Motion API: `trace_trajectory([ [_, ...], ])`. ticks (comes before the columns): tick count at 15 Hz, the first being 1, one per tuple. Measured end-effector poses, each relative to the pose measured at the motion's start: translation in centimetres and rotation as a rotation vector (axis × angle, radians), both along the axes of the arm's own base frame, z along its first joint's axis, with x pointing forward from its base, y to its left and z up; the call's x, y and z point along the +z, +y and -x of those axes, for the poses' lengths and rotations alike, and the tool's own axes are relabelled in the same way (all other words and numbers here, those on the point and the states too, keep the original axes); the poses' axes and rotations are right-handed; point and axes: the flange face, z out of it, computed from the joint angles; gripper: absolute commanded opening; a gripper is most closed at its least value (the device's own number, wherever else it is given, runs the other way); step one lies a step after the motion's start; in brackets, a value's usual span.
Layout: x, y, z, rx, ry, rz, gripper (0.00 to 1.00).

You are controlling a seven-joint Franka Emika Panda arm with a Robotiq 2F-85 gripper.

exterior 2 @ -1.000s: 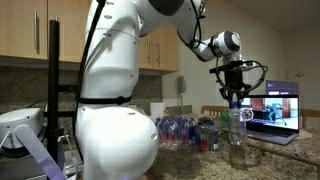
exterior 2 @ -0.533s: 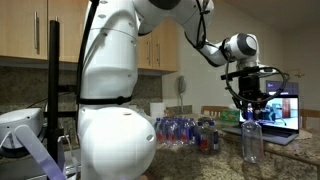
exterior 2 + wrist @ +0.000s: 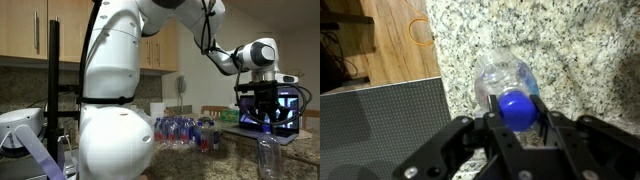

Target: Move the three empty water bottles to the right

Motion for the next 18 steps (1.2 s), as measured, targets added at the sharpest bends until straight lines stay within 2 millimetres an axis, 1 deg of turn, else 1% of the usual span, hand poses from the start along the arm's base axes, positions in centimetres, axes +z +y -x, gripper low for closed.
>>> trace_trajectory([
  [3, -0.8, -2.0, 0.4, -0.034, -0.005, 0.001, 0.14],
  [6, -1.2, -3.1, 0.7, -0.052, -0.007, -0.02, 0.14],
  [13, -2.5, -4.2, 0.8, -0.057, 0.008, -0.032, 0.14],
  [16, -2.7, -4.3, 0.8, -0.059, 0.013, -0.033, 0.14],
  [17, -2.8, -4.3, 0.8, -0.059, 0.014, -0.033, 0.6],
  [18, -2.9, -4.3, 0.8, -0.059, 0.016, -0.033, 0.61],
])
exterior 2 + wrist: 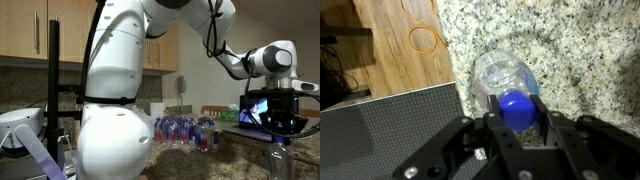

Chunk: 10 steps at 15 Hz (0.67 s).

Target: Move the three empty water bottles to the right

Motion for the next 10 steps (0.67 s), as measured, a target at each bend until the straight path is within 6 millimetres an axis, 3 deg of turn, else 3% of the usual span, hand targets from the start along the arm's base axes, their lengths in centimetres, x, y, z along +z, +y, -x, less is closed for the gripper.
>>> trace_trajectory([
  [6, -0.32, 0.56, -0.23, 0.011, 0.005, -0.002, 0.97],
  [10, -0.32, 0.68, -0.27, 0.013, 0.005, -0.002, 1.0],
])
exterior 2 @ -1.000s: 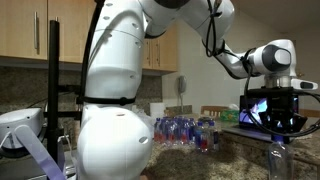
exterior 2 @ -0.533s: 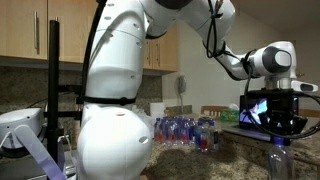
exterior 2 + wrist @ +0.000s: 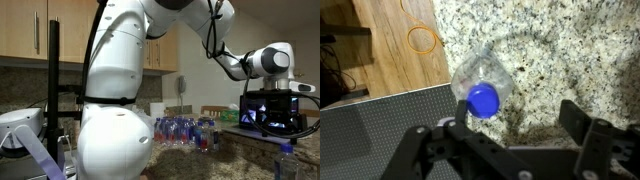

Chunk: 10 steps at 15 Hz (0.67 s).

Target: Move the three empty water bottles to the right

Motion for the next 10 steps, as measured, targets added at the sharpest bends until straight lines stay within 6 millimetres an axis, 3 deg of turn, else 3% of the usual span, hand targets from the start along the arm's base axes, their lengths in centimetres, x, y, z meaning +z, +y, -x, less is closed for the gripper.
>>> trace_trajectory([
  [7, 0.3, 0.2, -0.1, 0.006, -0.007, 0.001, 1.0],
  [10, 3.3, 1.5, -0.1, 0.041, -0.052, 0.024, 1.0],
])
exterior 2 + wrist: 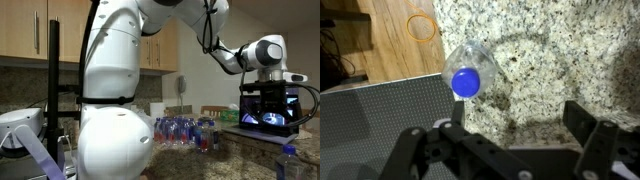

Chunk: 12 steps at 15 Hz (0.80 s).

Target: Move the three empty water bottles to the right

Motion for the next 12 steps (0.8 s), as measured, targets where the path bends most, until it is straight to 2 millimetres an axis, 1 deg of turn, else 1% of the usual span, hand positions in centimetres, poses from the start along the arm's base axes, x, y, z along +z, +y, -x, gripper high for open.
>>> trace_trajectory([
  [1, 1.7, 0.8, 0.1, 0.018, -0.028, 0.01, 1.0],
  [3, 5.8, 3.3, 0.5, 0.069, -0.081, 0.028, 1.0],
  [5, 9.6, 7.5, 0.8, 0.148, -0.126, 0.043, 1.0],
  [6, 11.0, 10.1, 0.8, 0.196, -0.147, 0.052, 1.0],
  [8, 13.0, 16.0, 0.3, 0.292, -0.186, 0.075, 1.0],
  [9, 13.6, 19.1, 0.0, 0.337, -0.202, 0.091, 1.0],
  [11, 13.7, 25.3, -1.0, 0.414, -0.217, 0.123, 1.0],
  [12, 13.3, 28.0, -1.7, 0.448, -0.221, 0.136, 1.0],
])
